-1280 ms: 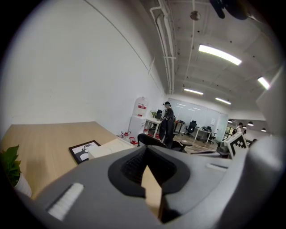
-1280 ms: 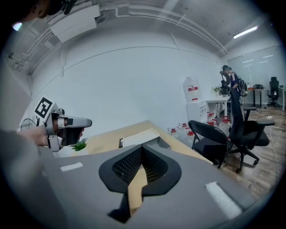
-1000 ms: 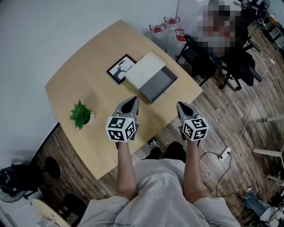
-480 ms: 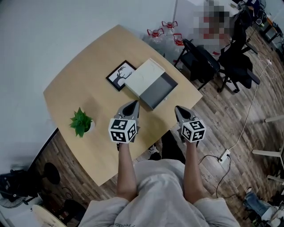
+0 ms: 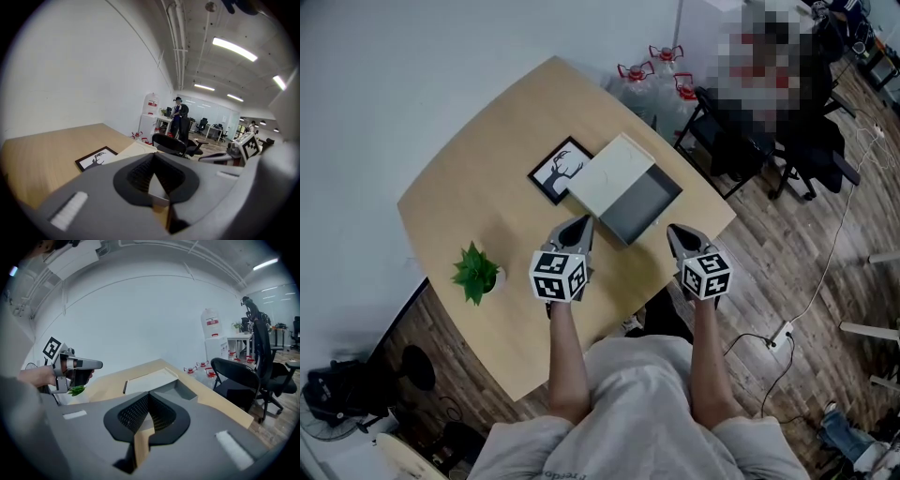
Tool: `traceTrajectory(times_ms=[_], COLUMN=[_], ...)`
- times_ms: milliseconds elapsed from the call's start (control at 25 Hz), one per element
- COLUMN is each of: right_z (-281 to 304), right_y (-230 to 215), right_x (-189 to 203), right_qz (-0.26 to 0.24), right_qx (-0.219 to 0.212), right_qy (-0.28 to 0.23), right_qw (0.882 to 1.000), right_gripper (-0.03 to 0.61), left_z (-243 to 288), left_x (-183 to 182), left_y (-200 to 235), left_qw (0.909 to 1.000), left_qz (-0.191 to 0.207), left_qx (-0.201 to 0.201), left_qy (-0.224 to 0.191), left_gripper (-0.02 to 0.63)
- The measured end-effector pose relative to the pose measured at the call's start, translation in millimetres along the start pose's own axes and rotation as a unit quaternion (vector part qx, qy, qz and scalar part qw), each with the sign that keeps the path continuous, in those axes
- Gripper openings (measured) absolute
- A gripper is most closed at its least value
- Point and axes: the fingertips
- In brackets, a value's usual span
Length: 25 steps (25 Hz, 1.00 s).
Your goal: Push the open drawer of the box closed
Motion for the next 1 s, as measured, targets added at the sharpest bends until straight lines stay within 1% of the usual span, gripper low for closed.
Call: traceTrajectory(times_ms=[240,440,720,1000], right_z=[19.1,33.2,47.1,62.5], right_y=[-10.7,-21.6,-46.8,-64.0], right_x=[-14.1,-9.2,10.1,31.1], right_qz=[-0.018,-0.025,-0.026,-0.018], right_qx=[-0.007,-0.005,0.009,0.010], right_qy=[0.007,0.022,0.057,0.087], right_qw=[1.000,0.999,0.998,0.996], right_gripper=[0.002,0.002,0.002,0.002], left_z=[36.0,70.3,110.7,126.7], left_x=[5.8,17.6,47.2,74.3], left_y=[25.2,41.1,55.4,63.0], left_qw=[0.9992,0.9950,0.9891,0.9820], left_qz=[0.024,0.067,0.080,0.092], left_qx=[-0.003,0.010,0.038,0.051], left_qy=[0.031,0.074,0.117,0.157], left_gripper=[0.054,0.054,0.054,0.054])
Point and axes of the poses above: the fingertips, and each gripper's own axes: z forward along the fingers, y to its left, x out of its underside, and after that the axes turned 1 degree about x, right-handed
